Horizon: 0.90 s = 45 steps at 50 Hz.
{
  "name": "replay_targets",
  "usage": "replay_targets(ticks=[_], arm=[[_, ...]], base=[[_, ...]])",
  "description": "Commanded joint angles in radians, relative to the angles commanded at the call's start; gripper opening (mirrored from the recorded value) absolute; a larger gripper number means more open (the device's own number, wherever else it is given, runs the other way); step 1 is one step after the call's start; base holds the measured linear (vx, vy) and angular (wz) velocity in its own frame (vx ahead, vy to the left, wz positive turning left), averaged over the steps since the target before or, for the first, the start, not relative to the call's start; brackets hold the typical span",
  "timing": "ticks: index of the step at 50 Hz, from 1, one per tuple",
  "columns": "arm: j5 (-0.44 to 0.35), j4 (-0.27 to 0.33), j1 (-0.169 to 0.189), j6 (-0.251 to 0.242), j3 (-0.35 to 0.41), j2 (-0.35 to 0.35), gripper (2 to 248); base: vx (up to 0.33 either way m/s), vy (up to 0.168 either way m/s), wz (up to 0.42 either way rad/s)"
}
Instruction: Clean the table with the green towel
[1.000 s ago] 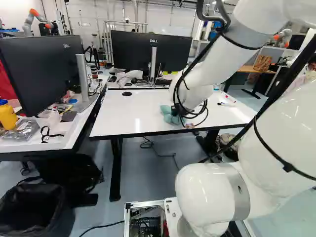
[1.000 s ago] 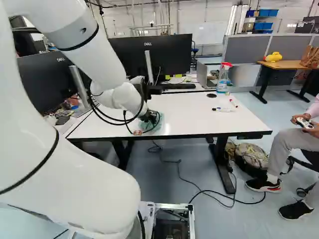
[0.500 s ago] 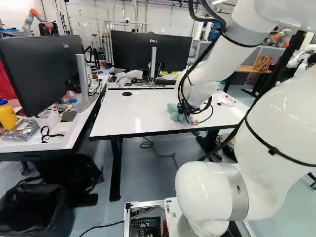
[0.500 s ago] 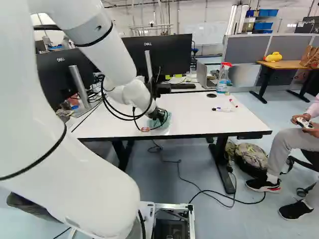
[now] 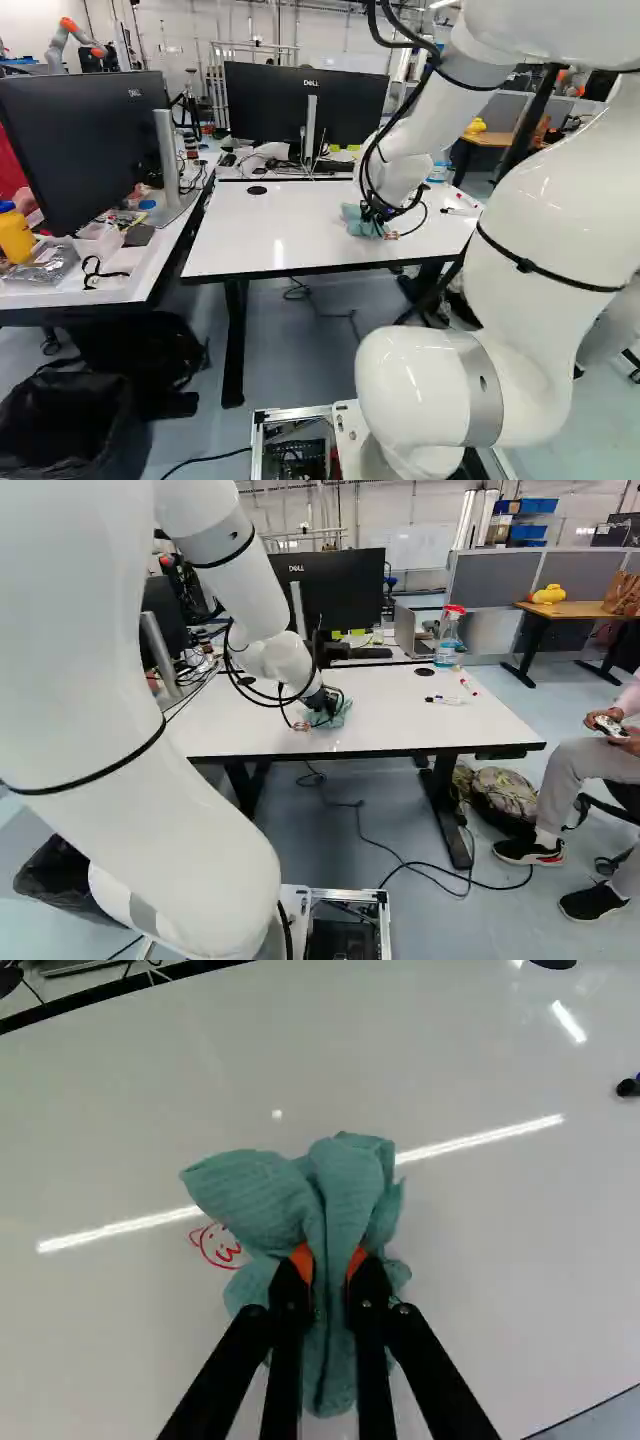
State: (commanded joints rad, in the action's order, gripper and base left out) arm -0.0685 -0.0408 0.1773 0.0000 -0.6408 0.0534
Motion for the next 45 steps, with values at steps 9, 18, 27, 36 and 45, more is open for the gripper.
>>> replay_targets(ticks=[9,18,27,36,45], arm=[[0.000,0.000,-0.006,0.000,-0.047,0.043,54],[0.000,0.000,-0.011,0.000,-0.093,0.086,54],[0.000,0.000,-0.020,0.000,-0.139,0.126,54],[0.000,0.000,-0.037,0.000,-0.180,0.162,54],[0.000,0.000,-0.062,0.000,-0.202,0.180,54]], base=[[0.000,0.000,0.000],[0.000,0.000,0.000],[0.000,0.000,0.000],[0.000,0.000,0.000],[0.000,0.000,0.000]])
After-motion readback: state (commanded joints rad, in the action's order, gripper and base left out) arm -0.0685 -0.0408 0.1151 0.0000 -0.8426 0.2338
